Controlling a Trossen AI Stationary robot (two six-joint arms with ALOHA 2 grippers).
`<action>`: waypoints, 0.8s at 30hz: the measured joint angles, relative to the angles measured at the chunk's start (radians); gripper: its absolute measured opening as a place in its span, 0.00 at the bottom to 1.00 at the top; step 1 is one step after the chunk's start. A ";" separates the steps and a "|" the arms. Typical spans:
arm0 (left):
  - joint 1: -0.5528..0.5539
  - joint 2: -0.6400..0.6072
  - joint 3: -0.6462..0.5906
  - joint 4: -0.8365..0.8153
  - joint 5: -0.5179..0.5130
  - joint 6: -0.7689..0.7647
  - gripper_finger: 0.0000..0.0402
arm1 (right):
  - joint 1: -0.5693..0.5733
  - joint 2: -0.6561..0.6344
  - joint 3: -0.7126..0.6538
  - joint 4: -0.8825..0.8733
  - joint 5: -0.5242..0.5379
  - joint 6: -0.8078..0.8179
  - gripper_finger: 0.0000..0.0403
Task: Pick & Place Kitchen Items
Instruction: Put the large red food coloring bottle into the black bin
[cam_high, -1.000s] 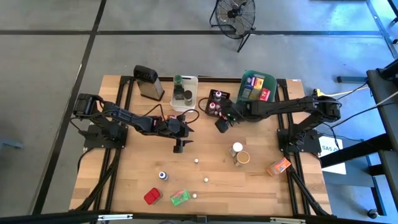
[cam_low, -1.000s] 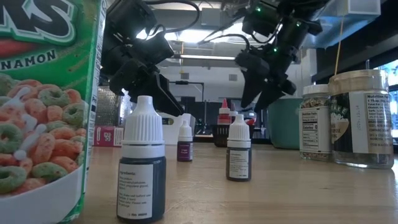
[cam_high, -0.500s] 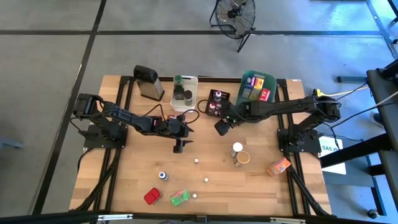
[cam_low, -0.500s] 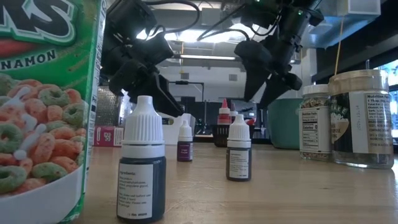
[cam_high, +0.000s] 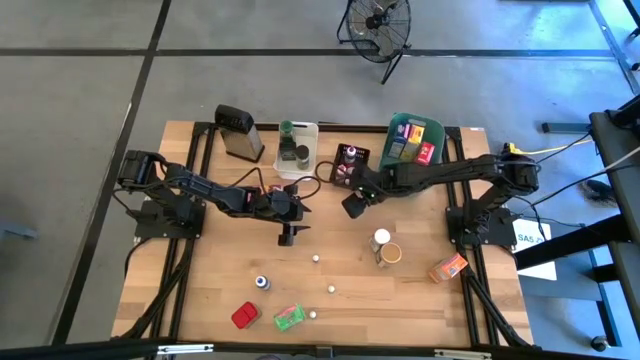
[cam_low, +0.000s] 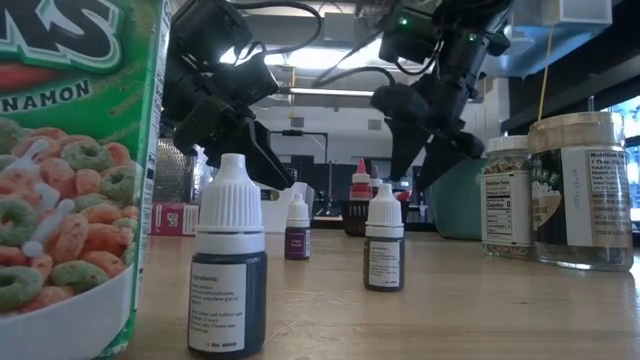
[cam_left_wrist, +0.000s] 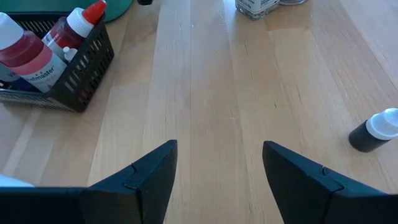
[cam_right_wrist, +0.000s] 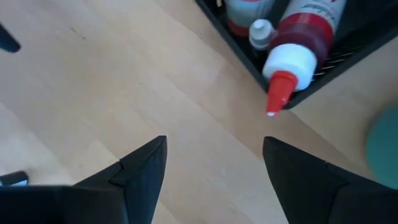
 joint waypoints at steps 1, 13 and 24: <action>0.000 0.000 0.000 0.000 0.000 0.000 0.58 | -0.007 0.000 0.000 -0.002 0.001 0.003 0.67; 0.000 0.000 0.000 0.000 0.000 0.000 0.58 | -0.093 0.016 0.002 -0.018 0.020 0.002 0.67; 0.000 0.000 0.000 0.000 0.000 0.000 0.58 | -0.101 0.016 0.002 -0.017 0.019 0.002 0.57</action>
